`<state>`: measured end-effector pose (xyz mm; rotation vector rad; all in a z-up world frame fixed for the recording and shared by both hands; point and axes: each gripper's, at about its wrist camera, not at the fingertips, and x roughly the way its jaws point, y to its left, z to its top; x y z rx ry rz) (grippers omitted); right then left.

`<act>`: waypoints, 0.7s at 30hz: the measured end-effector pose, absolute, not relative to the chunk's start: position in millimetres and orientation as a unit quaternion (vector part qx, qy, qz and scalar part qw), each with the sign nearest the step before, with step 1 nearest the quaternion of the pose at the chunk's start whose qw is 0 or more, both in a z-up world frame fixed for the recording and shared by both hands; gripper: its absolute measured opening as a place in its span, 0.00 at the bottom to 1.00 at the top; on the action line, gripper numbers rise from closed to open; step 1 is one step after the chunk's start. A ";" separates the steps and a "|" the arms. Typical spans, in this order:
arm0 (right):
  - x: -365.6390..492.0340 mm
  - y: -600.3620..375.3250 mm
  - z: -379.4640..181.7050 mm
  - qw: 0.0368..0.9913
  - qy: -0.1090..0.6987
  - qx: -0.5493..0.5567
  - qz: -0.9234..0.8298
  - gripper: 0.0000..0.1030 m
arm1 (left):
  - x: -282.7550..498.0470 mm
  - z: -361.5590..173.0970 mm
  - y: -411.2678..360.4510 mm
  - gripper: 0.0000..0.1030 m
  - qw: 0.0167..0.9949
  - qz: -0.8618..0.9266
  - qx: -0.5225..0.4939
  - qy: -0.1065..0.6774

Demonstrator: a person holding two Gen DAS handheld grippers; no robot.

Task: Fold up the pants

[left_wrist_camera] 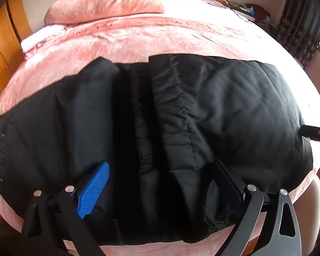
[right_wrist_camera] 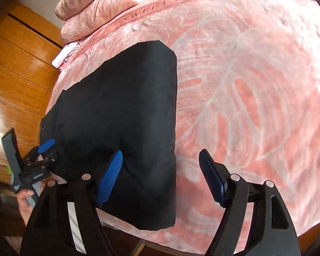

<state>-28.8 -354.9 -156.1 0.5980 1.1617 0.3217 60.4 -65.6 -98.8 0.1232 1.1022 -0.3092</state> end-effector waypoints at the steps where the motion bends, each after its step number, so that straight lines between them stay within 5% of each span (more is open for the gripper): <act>1: -26.7 -354.5 -162.5 0.771 0.537 0.296 0.171 0.73 | 61.3 -101.6 -63.0 0.97 0.838 -0.145 0.045 0.525; 4: -21.6 -348.8 -168.4 0.759 0.536 0.314 0.196 0.58 | 60.6 -104.8 -62.2 0.97 0.836 -0.142 0.036 0.529; 6: -24.1 -350.7 -156.0 0.772 0.523 0.299 0.202 0.33 | 60.1 -103.9 -65.9 0.97 0.833 -0.145 0.034 0.532; 9: -24.7 -351.1 -126.2 0.792 0.504 0.281 0.202 0.16 | 59.6 -104.5 -77.4 0.97 0.831 -0.153 0.031 0.534; 16: -21.4 -348.7 -151.7 0.772 0.559 0.261 0.154 0.23 | 55.9 -111.1 -89.7 0.97 0.834 -0.144 0.061 0.530; 18: -26.2 -353.8 -147.8 0.774 0.553 0.272 0.146 0.39 | 52.9 -105.1 -81.7 0.97 0.833 -0.152 0.052 0.529; 21: -40.6 -351.8 -124.0 0.810 0.534 0.218 0.109 0.48 | 41.0 -89.4 -62.5 0.96 0.842 -0.154 0.038 0.516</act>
